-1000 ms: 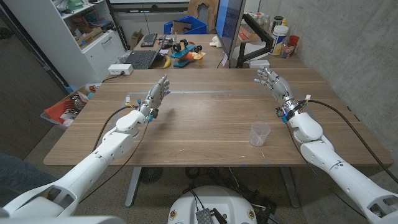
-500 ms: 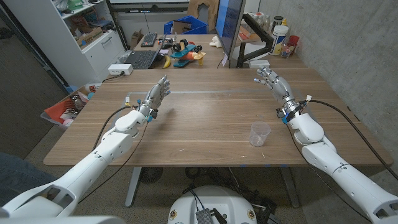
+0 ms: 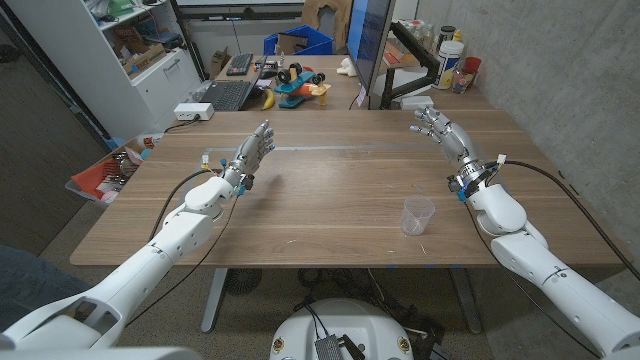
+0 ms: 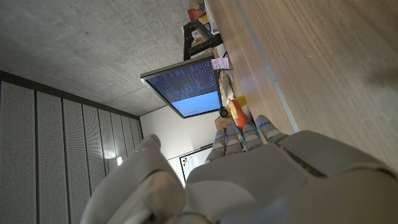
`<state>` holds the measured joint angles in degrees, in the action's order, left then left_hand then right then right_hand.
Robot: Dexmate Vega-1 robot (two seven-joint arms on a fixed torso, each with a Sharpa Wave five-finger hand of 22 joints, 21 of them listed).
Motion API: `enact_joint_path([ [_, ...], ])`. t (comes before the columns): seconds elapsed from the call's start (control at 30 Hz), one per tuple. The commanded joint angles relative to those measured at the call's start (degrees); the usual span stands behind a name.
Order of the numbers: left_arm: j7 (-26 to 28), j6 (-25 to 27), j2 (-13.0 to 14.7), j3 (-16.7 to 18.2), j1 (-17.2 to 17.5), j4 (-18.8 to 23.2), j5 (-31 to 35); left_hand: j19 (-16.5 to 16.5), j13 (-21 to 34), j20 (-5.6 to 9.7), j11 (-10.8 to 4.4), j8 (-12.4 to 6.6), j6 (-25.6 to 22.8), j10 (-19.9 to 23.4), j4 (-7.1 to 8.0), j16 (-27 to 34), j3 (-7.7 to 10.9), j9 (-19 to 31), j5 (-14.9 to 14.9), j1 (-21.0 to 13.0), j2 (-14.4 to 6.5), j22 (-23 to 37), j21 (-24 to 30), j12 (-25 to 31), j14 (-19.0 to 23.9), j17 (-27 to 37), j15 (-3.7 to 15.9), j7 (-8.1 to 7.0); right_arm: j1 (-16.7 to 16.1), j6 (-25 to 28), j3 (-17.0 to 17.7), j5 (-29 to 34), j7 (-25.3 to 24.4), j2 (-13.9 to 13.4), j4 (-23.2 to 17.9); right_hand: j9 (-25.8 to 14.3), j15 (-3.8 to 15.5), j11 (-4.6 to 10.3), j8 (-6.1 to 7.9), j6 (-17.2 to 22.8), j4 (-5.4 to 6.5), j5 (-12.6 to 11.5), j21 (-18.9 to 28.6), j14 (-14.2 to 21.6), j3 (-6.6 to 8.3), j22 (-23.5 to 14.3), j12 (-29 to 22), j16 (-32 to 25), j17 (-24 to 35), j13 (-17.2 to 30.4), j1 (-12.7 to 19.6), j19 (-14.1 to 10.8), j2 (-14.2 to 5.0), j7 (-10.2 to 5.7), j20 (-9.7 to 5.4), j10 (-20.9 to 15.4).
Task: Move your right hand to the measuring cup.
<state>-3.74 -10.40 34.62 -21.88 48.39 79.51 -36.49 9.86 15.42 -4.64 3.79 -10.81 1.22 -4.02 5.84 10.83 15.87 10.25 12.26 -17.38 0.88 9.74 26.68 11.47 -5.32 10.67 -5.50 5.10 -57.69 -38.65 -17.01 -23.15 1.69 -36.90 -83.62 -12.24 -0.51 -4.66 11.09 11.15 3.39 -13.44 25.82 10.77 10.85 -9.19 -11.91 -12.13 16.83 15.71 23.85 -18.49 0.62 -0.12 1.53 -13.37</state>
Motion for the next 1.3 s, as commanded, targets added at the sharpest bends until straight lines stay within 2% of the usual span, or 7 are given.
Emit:
enact_joint_path([
  [0.03,0.2,0.1,-0.3,-0.4,0.0,0.2,0.3,0.9,0.0,-0.57,0.11,-0.43,-0.6,0.1,-0.52,0.5,0.08,0.1,-0.3,0.1,-0.6,0.1,-0.1,0.5,0.1,0.1,0.13,0.41,-1.7,-2.4,0.9,3.8,-2.4,-0.1,-0.7,0.1,0.2,0.21,0.03,-0.5,-0.06,-0.6,-0.2,1.0,-0.05,-0.2,-0.3,-0.5,-0.1,-0.1,-0.4,-0.9,0.34,0.01,-0.22,-0.8],
  [0.5,0.7,0.4,-0.7,-0.7,-0.4,0.0,0.6,0.8,-0.4,-0.7,0.22,-0.52,-1.2,0.2,-0.61,0.5,-0.01,0.1,-0.3,0.2,-0.6,0.1,-0.5,0.5,0.1,0.1,0.02,0.61,-3.7,-4.8,2.5,6.8,-4.1,-0.7,-1.7,0.3,0.34,1.23,0.22,-0.3,-0.07,-1.0,-0.7,1.8,-0.28,-0.2,-0.4,-0.6,-0.6,-0.6,-0.8,-1.6,0.48,-0.61,-0.21,-1.5],
  [0.57,0.8,0.4,-0.7,-0.7,-0.4,0.0,0.5,0.8,-0.4,-0.71,0.29,-0.52,-1.2,0.2,-0.62,0.5,-0.02,0.1,-0.3,0.2,-0.7,0.1,-0.6,0.5,0.1,0.1,0.0,0.57,-3.9,-5.2,2.8,7.3,-4.5,-0.7,-1.7,0.4,0.35,2.56,0.46,0.3,-0.07,-1.2,-1.2,2.0,-0.38,-0.2,-0.4,-0.6,-0.8,-0.9,-0.9,-1.7,0.49,-1.58,-0.21,-2.1],
  [0.6,0.9,0.4,-0.8,-0.7,-0.4,0.0,0.6,0.7,-0.5,-0.67,0.29,-0.55,-1.4,0.2,-0.63,0.5,-0.04,0.1,-0.4,0.2,-0.7,0.1,-0.6,0.5,0.1,0.1,0.03,0.57,-4.0,-5.3,2.9,7.3,-4.5,-0.6,-1.8,0.5,0.86,3.11,0.75,1.1,-0.11,-1.4,-1.6,2.4,-0.46,-0.2,-0.4,-0.6,-1.1,-1.2,-1.1,-1.9,0.51,-2.87,-0.19,-2.5],
  [0.67,1.0,0.5,-0.8,-0.7,-0.5,0.1,0.6,0.7,-0.5,-0.72,0.16,-0.57,-1.5,0.2,-0.65,0.5,-0.05,0.1,-0.4,0.2,-0.7,0.1,-0.7,0.5,0.1,0.1,0.02,0.6,-4.2,-5.7,3.0,7.8,-4.7,-0.6,-1.8,0.7,1.34,4.71,1.23,2.7,-0.24,-1.7,-2.1,3.1,-0.54,-0.2,-0.7,-0.7,-1.6,-1.6,-1.1,-2.5,0.53,-4.17,-0.39,-3.9],
  [1.1,1.5,1.0,-0.9,-1.1,-0.3,0.5,0.9,0.5,-0.8,-0.73,0.39,-0.58,-1.8,0.2,-0.71,0.4,-0.12,0.1,-0.4,0.3,-0.8,0.2,-1.0,0.5,0.1,0.1,0.05,0.66,-5.4,-7.0,3.9,10.7,-5.5,-1.0,-2.3,1.0,1.3,5.81,2.39,7.1,-0.52,-2.3,-3.3,3.9,-0.58,-0.2,-0.7,-0.7,-2.5,-2.5,-1.1,-3.5,0.38,-6.54,-0.15,-5.3],
  [1.3,1.7,1.1,-0.8,-1.2,-0.3,0.6,1.1,0.5,-1.0,-0.69,0.29,-0.56,-2.0,0.3,-0.74,0.4,-0.15,0.1,-0.4,0.3,-0.8,0.2,-1.2,0.6,0.1,0.1,-0.03,0.66,-6.2,-7.4,5.3,15.2,-8.1,-0.8,-2.8,1.0,1.33,6.04,2.41,7.5,-0.59,-2.4,-3.6,4.0,-0.56,-0.2,-0.6,-0.7,-2.6,-2.7,-1.0,-3.6,0.32,-6.73,-0.08,-5.5],
])
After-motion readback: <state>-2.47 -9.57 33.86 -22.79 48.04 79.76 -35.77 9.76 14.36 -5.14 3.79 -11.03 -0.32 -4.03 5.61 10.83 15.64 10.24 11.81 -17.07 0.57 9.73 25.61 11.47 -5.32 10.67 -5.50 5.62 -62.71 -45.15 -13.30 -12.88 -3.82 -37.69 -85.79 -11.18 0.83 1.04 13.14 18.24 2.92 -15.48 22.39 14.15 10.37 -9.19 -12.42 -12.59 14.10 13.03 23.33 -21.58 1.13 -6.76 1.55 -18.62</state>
